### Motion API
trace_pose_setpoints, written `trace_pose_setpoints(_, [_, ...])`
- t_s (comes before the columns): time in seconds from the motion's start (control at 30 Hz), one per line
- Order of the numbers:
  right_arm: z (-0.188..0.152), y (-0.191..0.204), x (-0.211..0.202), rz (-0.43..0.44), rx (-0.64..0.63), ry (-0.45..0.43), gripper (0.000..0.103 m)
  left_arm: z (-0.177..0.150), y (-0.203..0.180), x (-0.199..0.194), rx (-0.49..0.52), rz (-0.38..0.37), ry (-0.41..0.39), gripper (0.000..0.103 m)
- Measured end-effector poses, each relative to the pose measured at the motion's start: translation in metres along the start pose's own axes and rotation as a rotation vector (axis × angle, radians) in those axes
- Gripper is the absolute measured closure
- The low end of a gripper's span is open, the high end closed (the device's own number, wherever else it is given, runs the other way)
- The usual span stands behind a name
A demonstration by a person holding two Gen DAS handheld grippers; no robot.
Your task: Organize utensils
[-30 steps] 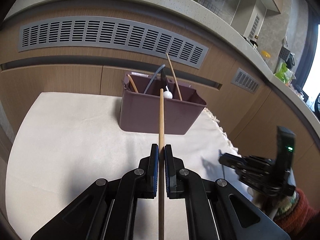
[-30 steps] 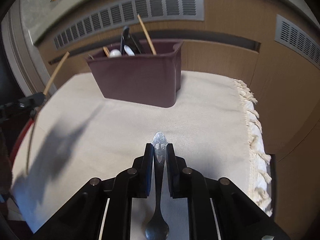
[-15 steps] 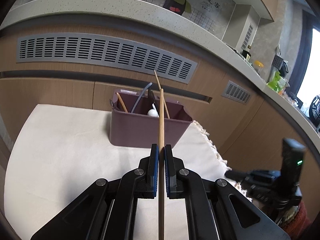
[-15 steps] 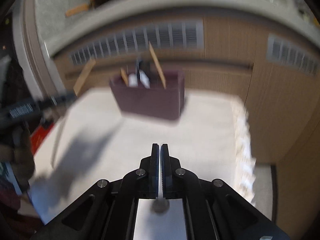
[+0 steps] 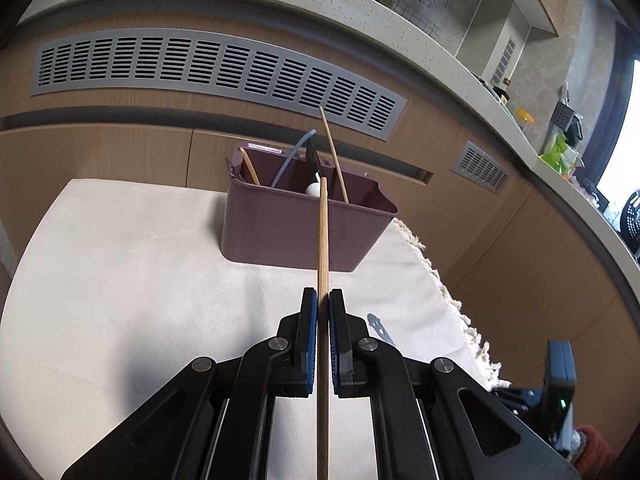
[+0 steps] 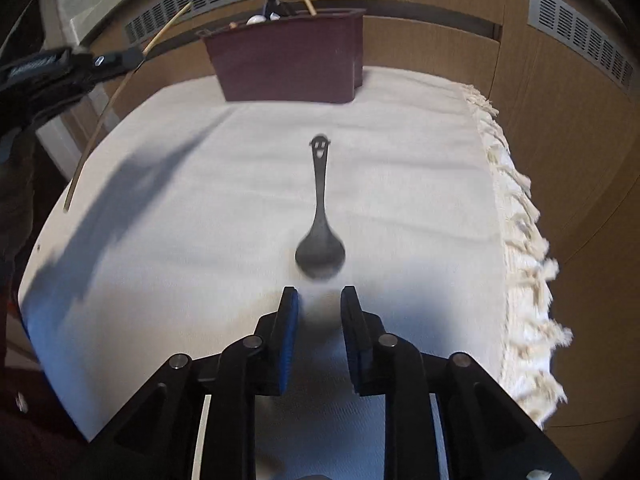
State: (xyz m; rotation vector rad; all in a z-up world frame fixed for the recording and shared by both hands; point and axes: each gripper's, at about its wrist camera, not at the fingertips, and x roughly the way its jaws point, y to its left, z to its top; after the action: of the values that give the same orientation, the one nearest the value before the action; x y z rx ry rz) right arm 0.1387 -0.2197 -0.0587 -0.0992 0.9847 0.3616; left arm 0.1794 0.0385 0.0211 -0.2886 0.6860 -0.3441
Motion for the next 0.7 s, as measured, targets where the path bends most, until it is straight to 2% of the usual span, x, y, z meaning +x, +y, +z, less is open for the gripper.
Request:
trace_pose_setpoints(0.13, [0.019,-0.006,0.014,-0.006,0.031,-0.025,0.078,0.000,0.008,-0.003,-0.021,0.017,-0.005,0.097])
trace_pose_setpoints(0.2, [0.022,-0.002,0.017,-0.017,0.008,-0.033,0.072,-0.001,0.012,-0.004,-0.036,0.023,-0.008,0.097])
trace_pose_setpoints(0.27, [0.025,0.008,0.022,-0.019,-0.038,-0.023,0.060,-0.001,0.014,-0.003,-0.045,0.025,-0.009,0.097])
trace_pose_setpoints(0.33, [0.030,0.014,0.028,-0.041,-0.073,-0.018,0.059,-0.001,0.015,-0.002,-0.054,0.023,-0.011,0.097])
trace_pose_setpoints(0.43, [0.037,0.015,0.034,-0.047,-0.077,-0.017,0.061,-0.001,0.016,-0.003,-0.062,0.024,-0.020,0.097])
trace_pose_setpoints(0.53, [0.035,0.013,0.031,-0.077,-0.081,-0.030,0.077,-0.001,0.016,-0.006,-0.068,0.034,-0.041,0.097])
trace_pose_setpoints(0.6, [0.034,0.012,0.027,-0.105,-0.092,-0.039,0.077,-0.001,0.016,-0.007,-0.068,0.042,-0.052,0.097])
trace_pose_setpoints(0.7, [0.041,0.011,0.006,-0.164,-0.107,-0.129,0.077,-0.001,0.012,-0.007,-0.062,0.049,-0.053,0.097])
